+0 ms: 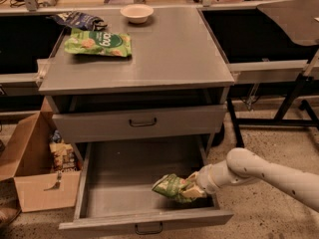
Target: Place green jalapeno chip bag into middle drawer
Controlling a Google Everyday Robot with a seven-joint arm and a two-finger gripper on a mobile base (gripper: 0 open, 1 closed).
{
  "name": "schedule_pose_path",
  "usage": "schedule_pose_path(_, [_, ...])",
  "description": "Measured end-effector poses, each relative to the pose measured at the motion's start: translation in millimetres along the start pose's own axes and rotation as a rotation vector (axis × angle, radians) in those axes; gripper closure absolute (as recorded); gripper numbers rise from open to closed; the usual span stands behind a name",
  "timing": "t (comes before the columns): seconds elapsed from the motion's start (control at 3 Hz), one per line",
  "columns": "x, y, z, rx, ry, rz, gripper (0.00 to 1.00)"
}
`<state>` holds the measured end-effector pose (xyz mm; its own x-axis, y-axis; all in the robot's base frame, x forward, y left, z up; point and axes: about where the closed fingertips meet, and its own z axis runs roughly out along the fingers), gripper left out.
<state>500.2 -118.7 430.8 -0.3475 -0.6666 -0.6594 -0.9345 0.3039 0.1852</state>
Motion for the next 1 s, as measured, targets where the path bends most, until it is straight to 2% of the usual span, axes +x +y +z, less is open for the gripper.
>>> schedule_pose_path(0.33, [-1.7,-0.3,-4.8,0.009,-0.03,0.003,0.13])
schedule_pose_path(0.67, [-14.8,-1.8,-12.8,0.018,-0.11,0.001,0.0])
schedule_pose_path(1.0, [-35.2,-3.4,-46.1,0.048,-0.248,-0.03,0.0])
